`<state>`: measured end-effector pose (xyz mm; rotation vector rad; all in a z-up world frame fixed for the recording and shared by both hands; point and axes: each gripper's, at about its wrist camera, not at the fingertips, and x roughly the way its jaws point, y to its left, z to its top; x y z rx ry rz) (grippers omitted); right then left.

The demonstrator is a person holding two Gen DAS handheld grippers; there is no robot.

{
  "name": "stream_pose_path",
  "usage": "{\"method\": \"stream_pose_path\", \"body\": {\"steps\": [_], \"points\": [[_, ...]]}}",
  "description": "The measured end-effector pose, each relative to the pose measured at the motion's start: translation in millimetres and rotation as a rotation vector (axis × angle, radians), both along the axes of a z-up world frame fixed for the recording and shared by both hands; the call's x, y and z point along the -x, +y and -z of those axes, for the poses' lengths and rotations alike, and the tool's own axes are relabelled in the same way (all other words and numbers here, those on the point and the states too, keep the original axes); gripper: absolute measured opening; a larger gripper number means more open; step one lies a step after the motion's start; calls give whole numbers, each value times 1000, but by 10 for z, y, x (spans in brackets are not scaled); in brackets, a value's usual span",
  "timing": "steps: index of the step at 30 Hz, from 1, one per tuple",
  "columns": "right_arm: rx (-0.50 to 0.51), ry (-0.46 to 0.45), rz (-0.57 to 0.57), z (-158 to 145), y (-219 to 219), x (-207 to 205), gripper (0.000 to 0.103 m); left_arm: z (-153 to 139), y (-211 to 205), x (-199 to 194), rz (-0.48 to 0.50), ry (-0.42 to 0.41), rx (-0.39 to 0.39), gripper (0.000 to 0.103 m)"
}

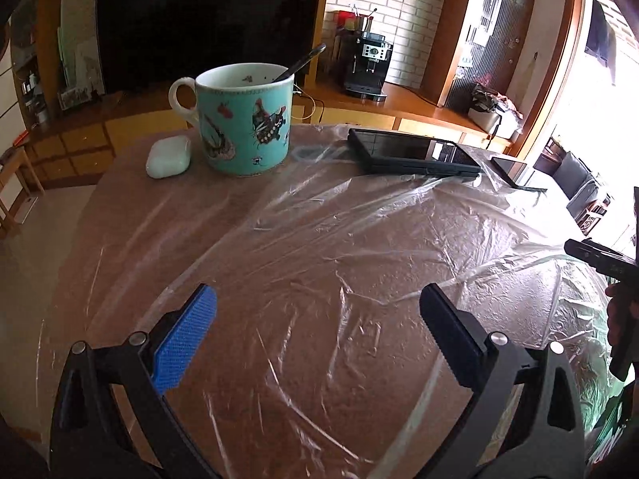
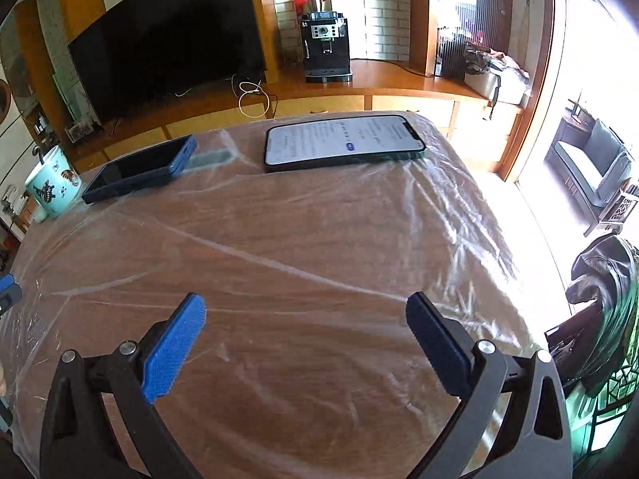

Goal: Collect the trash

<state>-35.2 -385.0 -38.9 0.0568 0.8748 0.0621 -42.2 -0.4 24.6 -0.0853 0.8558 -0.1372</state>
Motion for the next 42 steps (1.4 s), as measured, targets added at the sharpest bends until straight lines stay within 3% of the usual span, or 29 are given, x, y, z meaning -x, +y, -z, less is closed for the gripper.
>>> {"method": "stream_pose_path", "body": {"steps": [5, 9, 13, 17, 21, 26, 42], "points": [[33, 6, -14, 58, -176, -75, 99, 27, 43, -62, -14, 13, 23, 101], [-13, 22, 9, 91, -322, -135, 99, 67, 47, -118, -19, 18, 9, 101], [92, 45, 17, 125, -195, -173, 99, 105, 60, -182, -29, 34, 7, 101], [86, 46, 8, 151, -187, -172, 99, 154, 87, -227, -48, 69, 7, 101], [86, 46, 8, 149, -189, -171, 99, 163, 55, -250, -53, 75, -27, 101], [86, 46, 8, 151, -190, -170, 99, 222, -39, -318, -99, 107, -133, 102], [86, 46, 8, 146, -189, -171, 99, 242, -18, -346, -101, 108, -132, 102]]}}
